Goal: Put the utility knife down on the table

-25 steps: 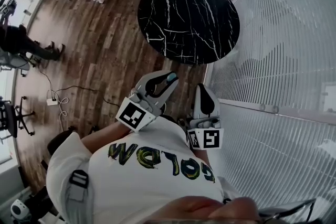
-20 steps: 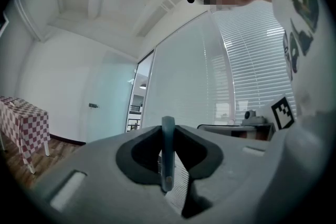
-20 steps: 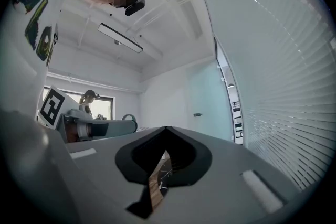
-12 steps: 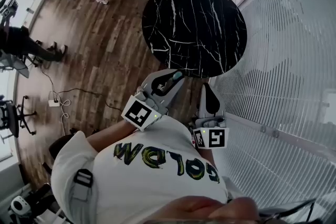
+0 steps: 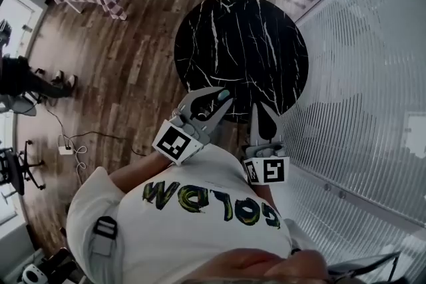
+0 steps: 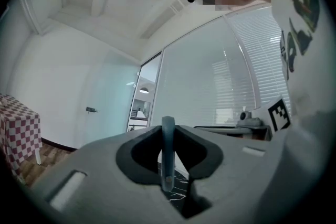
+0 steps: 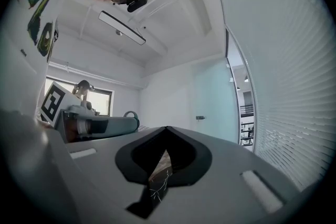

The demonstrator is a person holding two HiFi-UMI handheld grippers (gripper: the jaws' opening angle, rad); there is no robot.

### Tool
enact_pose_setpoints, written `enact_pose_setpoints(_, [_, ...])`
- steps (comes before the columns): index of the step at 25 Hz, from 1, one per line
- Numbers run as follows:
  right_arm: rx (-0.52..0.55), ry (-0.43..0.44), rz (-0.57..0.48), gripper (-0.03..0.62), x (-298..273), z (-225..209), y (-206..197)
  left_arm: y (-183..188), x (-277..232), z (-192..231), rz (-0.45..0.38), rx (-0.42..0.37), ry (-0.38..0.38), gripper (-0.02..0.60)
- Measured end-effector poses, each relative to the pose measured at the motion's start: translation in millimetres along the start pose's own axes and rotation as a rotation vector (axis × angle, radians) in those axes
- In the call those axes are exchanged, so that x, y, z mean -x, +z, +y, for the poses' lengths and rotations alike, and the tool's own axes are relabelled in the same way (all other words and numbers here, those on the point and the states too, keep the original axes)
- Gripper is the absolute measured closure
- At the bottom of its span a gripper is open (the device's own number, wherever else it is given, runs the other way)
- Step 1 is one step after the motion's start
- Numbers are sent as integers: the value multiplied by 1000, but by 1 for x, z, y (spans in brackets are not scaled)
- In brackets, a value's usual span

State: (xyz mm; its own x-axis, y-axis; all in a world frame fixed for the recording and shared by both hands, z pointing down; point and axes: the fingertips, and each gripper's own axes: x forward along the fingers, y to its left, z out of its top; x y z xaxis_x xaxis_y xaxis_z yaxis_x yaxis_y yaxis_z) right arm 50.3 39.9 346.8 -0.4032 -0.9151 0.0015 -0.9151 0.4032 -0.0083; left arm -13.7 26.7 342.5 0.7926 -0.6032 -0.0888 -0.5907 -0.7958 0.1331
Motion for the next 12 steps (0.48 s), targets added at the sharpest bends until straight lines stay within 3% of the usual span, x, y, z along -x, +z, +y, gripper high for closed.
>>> enact_pose_setpoints(12, [25,0,15,592,-66,-13,-5,-1,-29,59,8,11,-23,508])
